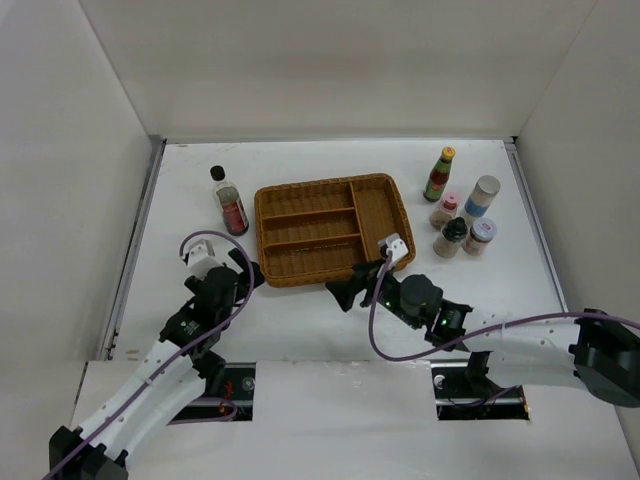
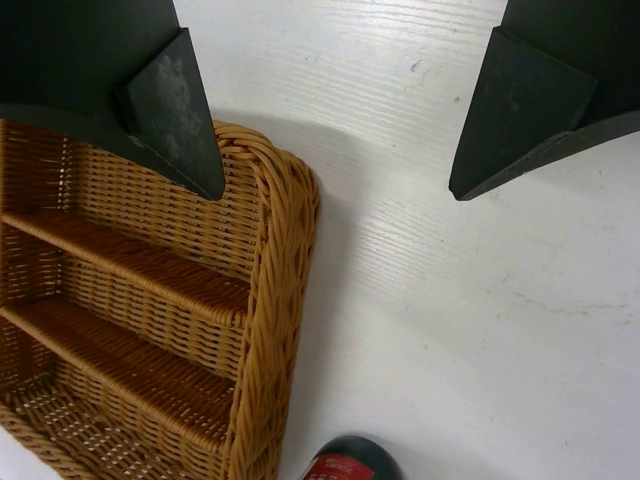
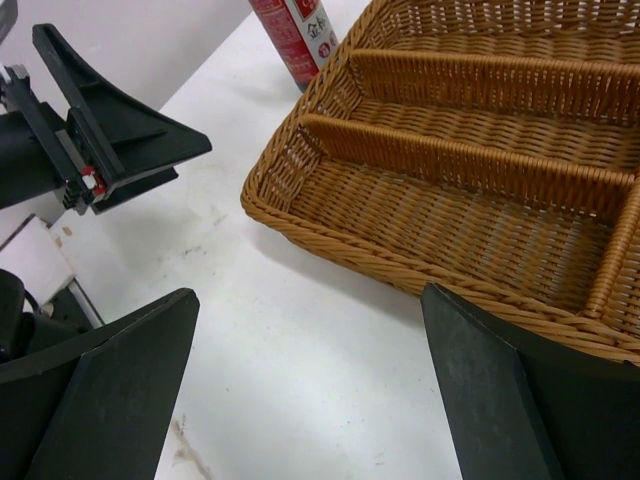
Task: Organize the condiment bottles
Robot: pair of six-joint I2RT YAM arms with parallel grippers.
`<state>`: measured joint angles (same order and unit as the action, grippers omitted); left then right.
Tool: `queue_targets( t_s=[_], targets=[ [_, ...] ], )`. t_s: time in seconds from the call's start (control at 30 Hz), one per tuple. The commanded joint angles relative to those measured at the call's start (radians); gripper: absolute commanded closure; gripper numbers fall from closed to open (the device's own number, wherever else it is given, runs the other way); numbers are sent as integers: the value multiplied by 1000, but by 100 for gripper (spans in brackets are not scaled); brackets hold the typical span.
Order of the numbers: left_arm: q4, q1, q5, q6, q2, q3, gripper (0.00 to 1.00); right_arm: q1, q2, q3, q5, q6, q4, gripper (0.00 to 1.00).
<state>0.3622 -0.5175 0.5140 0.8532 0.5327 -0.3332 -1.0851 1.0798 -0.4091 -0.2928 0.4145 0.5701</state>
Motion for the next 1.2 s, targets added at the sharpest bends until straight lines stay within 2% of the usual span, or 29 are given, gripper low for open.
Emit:
queue_targets(
  t_s=[0.0, 0.13, 0.37, 0.6, 0.63, 0.67, 0.7, 0.73, 0.77, 0.8, 0.83, 0.9, 0.97, 1.03, 1.17],
  targets=[
    [-17, 12, 26, -9, 18, -30, 0, 8, 8, -36, 14, -13, 65, 0],
    [-38, 1, 69, -40, 13, -56, 0, 8, 6, -36, 14, -14, 66, 0],
    [-121, -46, 147, -190, 65, -167, 0, 18, -11, -23, 1, -22, 73, 0],
    [-307, -65, 169, -400, 147, -326, 0, 26, 12, -14, 4, -26, 116, 0],
    [-337, -65, 164, -431, 170, -352, 1, 26, 22, -16, 15, -23, 120, 0],
    [-353, -65, 164, -454, 197, -381, 13, 26, 35, -22, 35, -25, 123, 2],
    [-359, -66, 169, -474, 228, -415, 39, 26, 49, -25, 53, -26, 126, 25],
    [-358, -66, 178, -489, 258, -447, 59, 26, 60, -28, 58, -25, 131, 54],
    [-353, -65, 182, -502, 286, -478, 64, 26, 65, -31, 57, -22, 132, 70],
    [-338, -57, 179, -517, 318, -509, 63, 24, 66, -36, 57, -23, 125, 75],
    [-315, -46, 187, -526, 351, -539, 58, 18, 63, -37, 57, -28, 125, 74],
    [-275, -17, 185, -539, 424, -598, 37, 9, 58, -34, 57, -29, 134, 62],
    [-246, 21, 189, -548, 493, -650, 26, 9, 57, -30, 58, -29, 143, 40],
    [-232, 62, 182, -552, 547, -687, 24, 9, 55, -23, 63, -26, 148, 24],
    [-244, 138, 158, -548, 619, -717, 26, 15, 40, -14, 66, -20, 149, 20]
  ],
)
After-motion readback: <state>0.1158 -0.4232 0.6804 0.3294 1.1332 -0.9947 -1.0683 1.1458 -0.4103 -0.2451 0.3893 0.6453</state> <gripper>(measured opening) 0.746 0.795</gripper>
